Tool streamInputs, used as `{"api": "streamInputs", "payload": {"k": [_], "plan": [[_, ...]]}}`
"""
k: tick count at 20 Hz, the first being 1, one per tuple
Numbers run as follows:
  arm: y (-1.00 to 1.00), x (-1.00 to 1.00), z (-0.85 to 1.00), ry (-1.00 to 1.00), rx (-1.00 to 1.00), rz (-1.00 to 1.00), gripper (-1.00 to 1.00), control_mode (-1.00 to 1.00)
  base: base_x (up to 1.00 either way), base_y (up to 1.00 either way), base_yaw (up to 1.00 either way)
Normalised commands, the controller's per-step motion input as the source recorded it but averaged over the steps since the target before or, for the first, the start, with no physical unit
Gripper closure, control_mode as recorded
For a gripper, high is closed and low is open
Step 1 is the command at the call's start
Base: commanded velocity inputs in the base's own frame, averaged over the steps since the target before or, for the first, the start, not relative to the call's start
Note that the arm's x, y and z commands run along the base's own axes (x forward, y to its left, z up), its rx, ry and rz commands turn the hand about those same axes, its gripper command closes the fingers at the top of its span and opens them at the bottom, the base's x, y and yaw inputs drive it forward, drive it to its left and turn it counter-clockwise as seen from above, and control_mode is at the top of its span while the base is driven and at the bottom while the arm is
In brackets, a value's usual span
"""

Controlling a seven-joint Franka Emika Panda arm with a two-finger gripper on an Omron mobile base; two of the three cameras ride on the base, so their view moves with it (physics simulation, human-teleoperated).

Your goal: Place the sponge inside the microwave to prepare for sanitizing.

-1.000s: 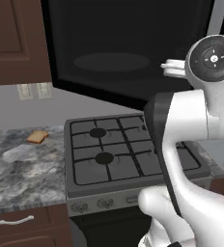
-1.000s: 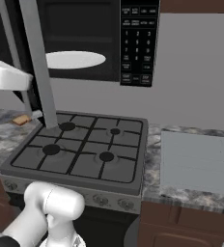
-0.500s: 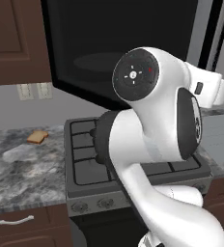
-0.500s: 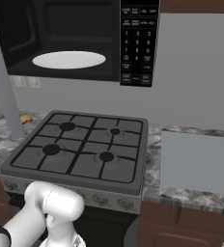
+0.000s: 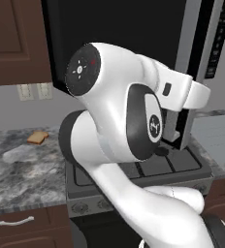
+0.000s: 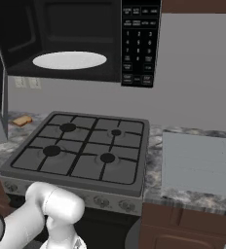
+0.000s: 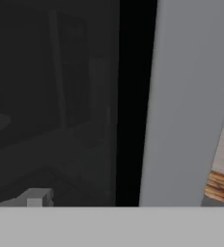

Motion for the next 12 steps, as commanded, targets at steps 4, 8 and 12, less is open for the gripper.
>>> {"api": "streamInputs", "payload": {"k": [4,8,12], "plan": [[0.42,0.0,0.0,0.0,-0.01,-0.11,-1.0,-1.0,0.0,0.0,0.0],[0.62,0.0,-0.01,0.0,0.0,-0.08,-1.0,-1.0,0.0,0.0,0.0],[0.76,-0.11,0.0,0.0,0.0,-0.06,-1.0,-1.0,0.0,0.0,0.0]]}}
